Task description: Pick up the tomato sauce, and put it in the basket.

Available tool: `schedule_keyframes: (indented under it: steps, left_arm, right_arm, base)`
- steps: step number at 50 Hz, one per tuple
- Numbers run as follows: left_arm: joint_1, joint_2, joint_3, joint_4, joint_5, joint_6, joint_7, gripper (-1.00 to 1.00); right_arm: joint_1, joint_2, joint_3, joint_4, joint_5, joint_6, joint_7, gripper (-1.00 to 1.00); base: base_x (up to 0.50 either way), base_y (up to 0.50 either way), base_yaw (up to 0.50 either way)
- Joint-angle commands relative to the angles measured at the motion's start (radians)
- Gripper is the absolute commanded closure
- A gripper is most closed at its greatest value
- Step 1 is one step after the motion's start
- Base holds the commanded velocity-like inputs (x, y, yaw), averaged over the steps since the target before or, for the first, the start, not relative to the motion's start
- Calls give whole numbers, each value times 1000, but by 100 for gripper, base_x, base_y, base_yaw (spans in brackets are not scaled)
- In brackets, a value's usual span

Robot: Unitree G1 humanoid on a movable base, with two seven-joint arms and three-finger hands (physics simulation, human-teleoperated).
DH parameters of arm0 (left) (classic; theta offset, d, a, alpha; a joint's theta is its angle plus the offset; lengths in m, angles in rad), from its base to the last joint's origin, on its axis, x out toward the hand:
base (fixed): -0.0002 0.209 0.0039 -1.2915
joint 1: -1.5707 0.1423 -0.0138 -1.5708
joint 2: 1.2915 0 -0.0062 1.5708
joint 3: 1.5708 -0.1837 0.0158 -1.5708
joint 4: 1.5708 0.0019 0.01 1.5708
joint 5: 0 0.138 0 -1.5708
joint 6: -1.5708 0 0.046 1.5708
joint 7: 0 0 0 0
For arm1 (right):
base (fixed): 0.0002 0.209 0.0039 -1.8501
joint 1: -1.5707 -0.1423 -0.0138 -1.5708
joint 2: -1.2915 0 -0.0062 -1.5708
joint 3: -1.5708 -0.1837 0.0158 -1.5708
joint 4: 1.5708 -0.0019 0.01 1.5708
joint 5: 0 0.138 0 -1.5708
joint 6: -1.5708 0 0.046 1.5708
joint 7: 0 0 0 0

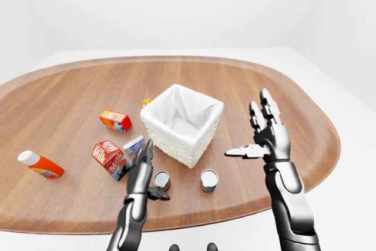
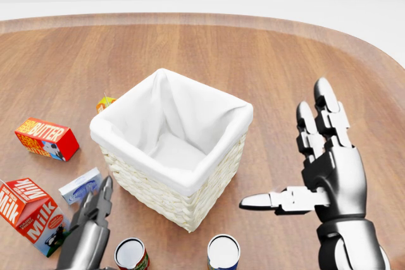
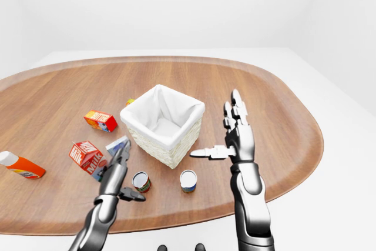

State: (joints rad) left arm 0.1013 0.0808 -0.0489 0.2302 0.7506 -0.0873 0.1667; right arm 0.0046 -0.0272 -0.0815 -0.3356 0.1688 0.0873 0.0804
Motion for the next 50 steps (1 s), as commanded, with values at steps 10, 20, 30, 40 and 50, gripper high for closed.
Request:
schedule_keyframes:
  steps: [10,20,30,40,50]
  left_arm:
    - [-10,-2,-10,36,7,0,19,-100]
    - [-17,-1,-12,48,7,0,24,-100]
    - [-44,3,-8,100,5,0,42,-100]
    - [-62,4,-6,124,-1,0,45,-100]
    - [-74,5,-6,149,0,0,55,-100]
  right_arm:
    - [-7,-2,-7,0,3,0,-1,-100]
    - [-4,-2,-4,-5,3,0,-2,-100]
    - [-4,0,-1,8,-1,0,-1,-100]
    - [-4,0,0,9,-1,0,-1,-100]
    - [0,0,1,1,-1,0,-2,-100]
  base:
    - [0,0,0]
    - [0,0,0]
    - [0,0,0]
    - [0,0,0]
    - [0,0,0]
